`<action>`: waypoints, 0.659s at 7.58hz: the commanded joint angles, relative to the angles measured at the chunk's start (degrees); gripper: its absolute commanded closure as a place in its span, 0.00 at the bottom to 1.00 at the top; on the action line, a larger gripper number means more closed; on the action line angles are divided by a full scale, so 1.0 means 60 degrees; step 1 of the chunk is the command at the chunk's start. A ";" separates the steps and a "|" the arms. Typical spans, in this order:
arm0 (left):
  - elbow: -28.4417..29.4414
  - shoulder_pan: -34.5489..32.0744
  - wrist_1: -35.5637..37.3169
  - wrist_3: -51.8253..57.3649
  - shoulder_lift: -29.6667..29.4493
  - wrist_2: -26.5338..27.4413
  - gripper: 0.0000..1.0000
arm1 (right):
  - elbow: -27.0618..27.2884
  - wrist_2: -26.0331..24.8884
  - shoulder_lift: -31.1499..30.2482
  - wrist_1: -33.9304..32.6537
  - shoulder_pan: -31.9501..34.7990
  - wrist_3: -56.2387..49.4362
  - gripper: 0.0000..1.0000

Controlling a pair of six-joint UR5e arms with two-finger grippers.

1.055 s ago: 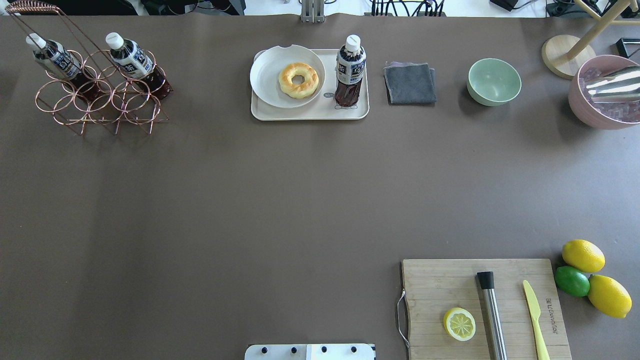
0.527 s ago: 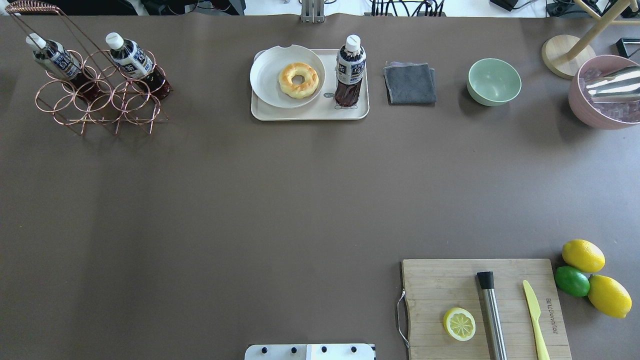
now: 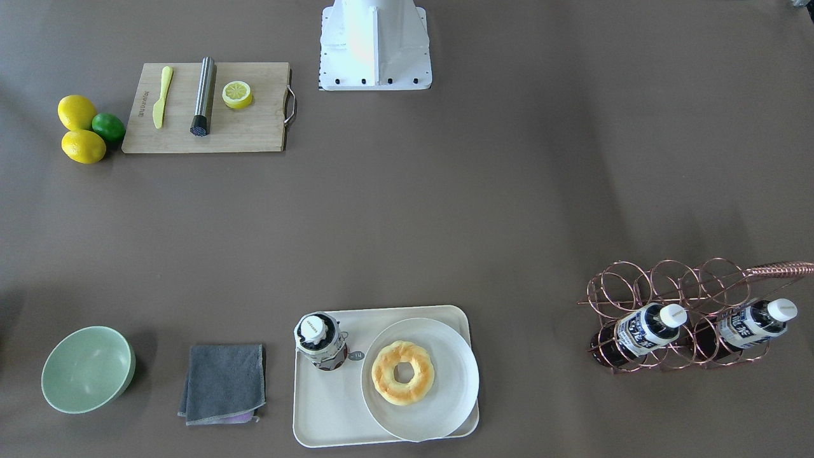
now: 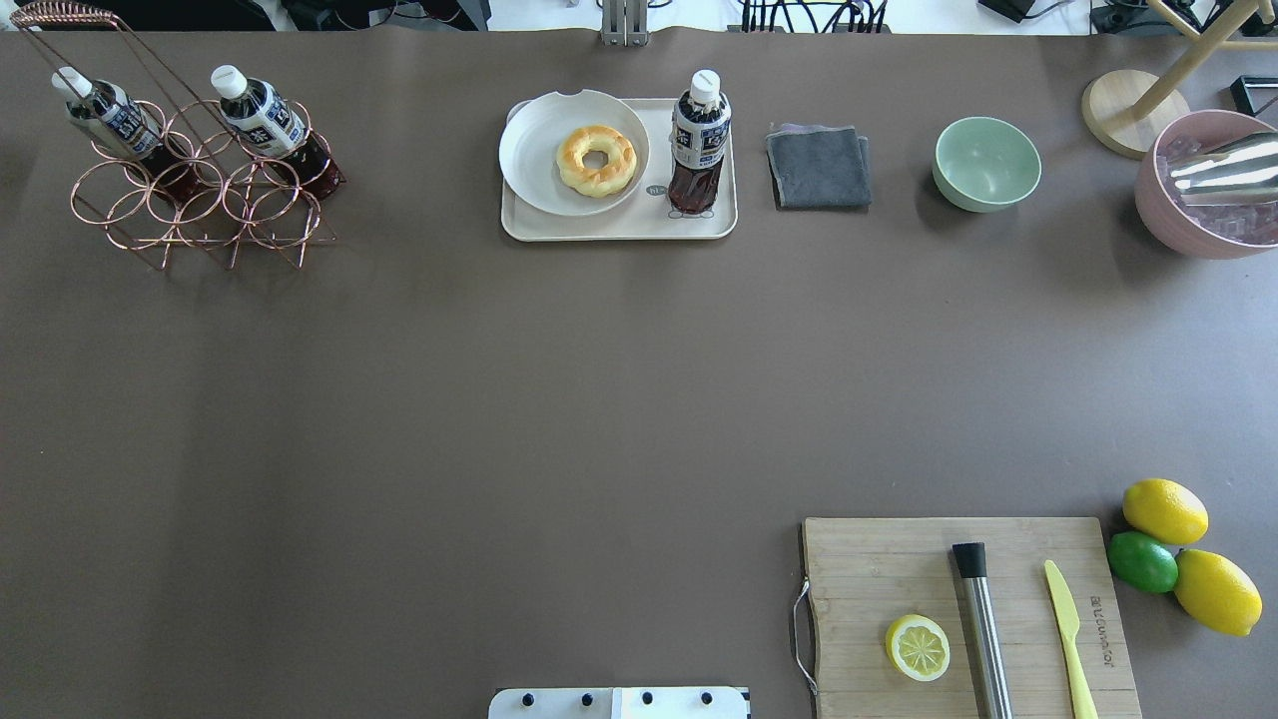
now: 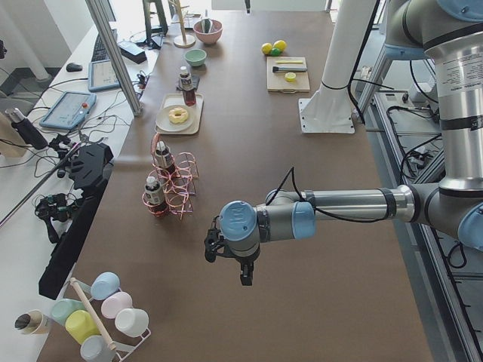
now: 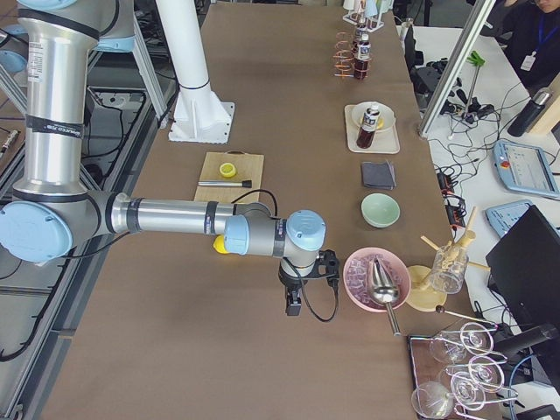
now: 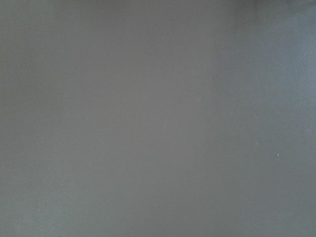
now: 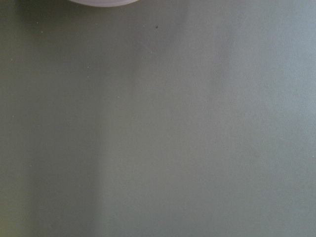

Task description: Place tea on tray

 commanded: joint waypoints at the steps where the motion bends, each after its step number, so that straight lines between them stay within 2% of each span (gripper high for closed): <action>1: -0.0001 -0.0058 0.0000 0.0014 0.0016 0.0014 0.01 | 0.0007 0.0009 0.0000 0.0000 0.0000 0.0000 0.00; 5: -0.0030 -0.0117 0.0000 0.0029 0.0162 0.0014 0.01 | 0.0022 0.0140 -0.0058 0.0015 0.0000 -0.0015 0.00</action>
